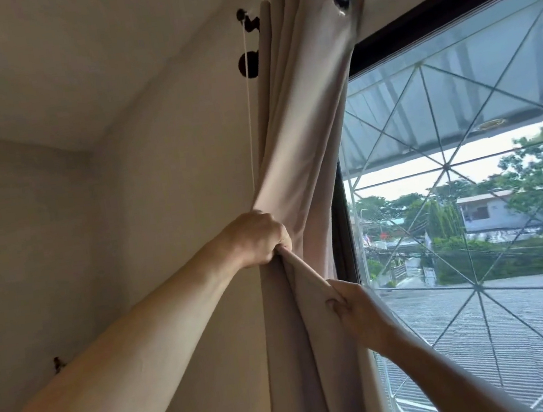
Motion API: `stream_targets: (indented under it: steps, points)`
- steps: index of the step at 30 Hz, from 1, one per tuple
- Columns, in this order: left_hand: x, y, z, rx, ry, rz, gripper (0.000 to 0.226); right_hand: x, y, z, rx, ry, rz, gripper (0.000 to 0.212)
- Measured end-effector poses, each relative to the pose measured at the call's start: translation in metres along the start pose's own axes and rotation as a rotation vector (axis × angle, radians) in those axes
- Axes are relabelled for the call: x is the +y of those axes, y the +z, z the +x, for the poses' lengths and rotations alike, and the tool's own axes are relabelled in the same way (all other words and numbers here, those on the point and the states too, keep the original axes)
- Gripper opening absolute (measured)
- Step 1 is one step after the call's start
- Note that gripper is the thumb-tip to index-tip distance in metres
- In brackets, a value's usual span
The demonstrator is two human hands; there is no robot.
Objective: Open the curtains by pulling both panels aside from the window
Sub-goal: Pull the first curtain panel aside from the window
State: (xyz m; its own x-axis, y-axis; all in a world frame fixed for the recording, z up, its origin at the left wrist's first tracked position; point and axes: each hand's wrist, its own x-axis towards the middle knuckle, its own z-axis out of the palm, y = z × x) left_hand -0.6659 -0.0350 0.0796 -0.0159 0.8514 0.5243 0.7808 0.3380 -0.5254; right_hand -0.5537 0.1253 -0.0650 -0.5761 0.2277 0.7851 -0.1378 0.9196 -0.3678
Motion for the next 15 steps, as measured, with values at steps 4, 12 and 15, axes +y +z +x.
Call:
stream_targets:
  steps: [4, 12, 15]
  points:
    - [-0.016, 0.008, -0.003, -0.008, -0.016, -0.009, 0.05, -0.001, 0.014, 0.01, -0.016, -0.011, 0.014, 0.025]
    - [-0.047, 0.036, 0.002, -0.143, -0.239, -0.05, 0.025, -0.008, 0.033, 0.01, -0.011, 0.008, -0.008, 0.037]
    - [-0.049, 0.046, 0.008, -0.199, -0.28, -0.069, 0.044, -0.007, 0.035, 0.007, -0.019, 0.01, 0.016, 0.041]
